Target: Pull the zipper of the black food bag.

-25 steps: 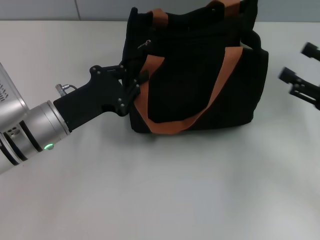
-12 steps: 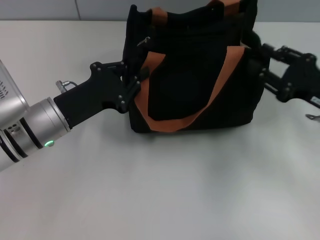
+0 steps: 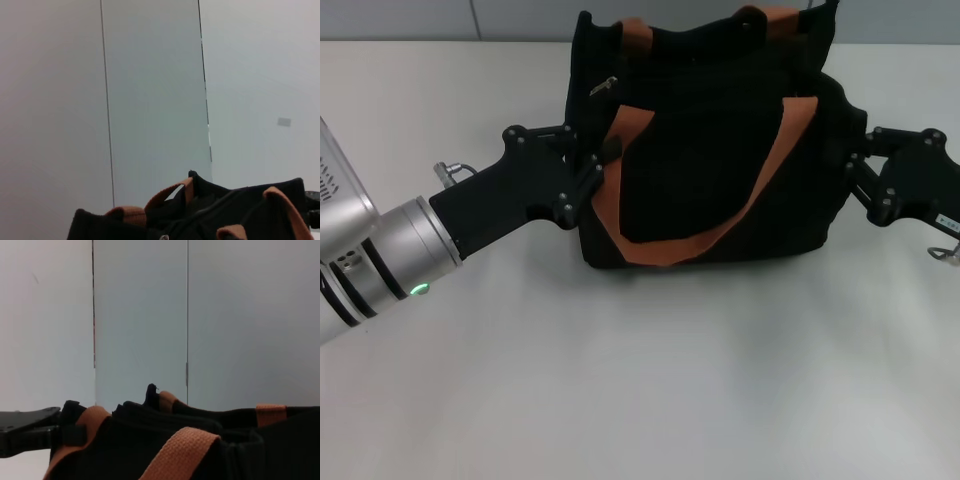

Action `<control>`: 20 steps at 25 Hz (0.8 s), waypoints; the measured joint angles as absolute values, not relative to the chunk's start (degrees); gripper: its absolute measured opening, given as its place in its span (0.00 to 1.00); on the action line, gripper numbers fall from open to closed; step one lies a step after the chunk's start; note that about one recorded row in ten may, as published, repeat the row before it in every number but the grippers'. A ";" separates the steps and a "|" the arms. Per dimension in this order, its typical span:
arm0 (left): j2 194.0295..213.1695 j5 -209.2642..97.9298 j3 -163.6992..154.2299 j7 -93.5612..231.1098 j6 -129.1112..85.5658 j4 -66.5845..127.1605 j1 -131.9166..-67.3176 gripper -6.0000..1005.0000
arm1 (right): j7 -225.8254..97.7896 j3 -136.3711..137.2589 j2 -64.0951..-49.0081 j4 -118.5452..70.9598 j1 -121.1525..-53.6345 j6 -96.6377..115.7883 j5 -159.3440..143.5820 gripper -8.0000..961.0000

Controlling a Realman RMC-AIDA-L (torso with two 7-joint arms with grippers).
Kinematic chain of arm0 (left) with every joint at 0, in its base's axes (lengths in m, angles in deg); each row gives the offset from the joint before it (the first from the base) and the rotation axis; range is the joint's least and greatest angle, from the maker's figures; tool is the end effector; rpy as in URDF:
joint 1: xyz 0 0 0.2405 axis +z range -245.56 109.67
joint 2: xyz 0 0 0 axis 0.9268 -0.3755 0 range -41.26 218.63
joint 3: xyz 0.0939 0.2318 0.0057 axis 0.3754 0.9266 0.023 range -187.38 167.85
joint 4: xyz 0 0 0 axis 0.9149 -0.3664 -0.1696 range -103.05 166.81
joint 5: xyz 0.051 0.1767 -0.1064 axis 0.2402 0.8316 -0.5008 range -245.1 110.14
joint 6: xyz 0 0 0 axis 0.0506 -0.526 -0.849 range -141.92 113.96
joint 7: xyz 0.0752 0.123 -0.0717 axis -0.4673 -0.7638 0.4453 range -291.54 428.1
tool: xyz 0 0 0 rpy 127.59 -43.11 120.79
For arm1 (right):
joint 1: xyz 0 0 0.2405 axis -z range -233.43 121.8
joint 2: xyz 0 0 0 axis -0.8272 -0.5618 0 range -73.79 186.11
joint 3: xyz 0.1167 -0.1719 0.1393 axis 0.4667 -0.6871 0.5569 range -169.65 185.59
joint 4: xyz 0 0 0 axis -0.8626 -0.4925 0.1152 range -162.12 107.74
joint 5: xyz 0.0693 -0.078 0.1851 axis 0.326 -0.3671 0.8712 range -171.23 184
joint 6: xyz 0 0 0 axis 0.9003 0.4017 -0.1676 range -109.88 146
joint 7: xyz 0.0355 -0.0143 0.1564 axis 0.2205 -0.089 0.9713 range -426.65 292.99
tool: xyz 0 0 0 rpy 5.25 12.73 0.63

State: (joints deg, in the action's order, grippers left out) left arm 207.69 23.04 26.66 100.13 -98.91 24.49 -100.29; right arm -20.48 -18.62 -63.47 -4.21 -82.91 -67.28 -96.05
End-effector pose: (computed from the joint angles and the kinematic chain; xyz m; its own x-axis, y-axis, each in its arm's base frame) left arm -0.2433 0.3263 -0.0537 0.7189 -0.0884 0.6894 0.3414 -0.8191 -0.4610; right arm 0.2807 0.3293 -0.0098 0.7568 -0.0107 -0.6535 -0.4246 -0.7682 -0.4791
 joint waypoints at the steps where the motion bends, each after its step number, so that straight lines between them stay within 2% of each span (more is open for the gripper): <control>1: 207.69 23.05 26.77 100.13 -98.98 24.50 -100.18 0.12 | -20.79 -18.69 -63.48 -4.27 -82.55 -67.67 -95.80 0.26; 8: 207.51 23.29 27.72 100.18 -101.85 24.50 -98.57 0.12 | -20.87 -18.47 -63.48 -4.79 -79.97 -70.87 -95.36 0.11; 20: 207.32 23.20 29.77 101.79 -109.53 23.61 -92.13 0.12 | -18.18 -18.48 -63.42 -4.39 -71.60 -80.47 -95.27 0.09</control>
State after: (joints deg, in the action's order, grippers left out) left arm 207.32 23.20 29.77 101.79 -109.53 23.61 -92.13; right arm -18.18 -18.48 -63.42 -4.39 -71.60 -80.47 -95.27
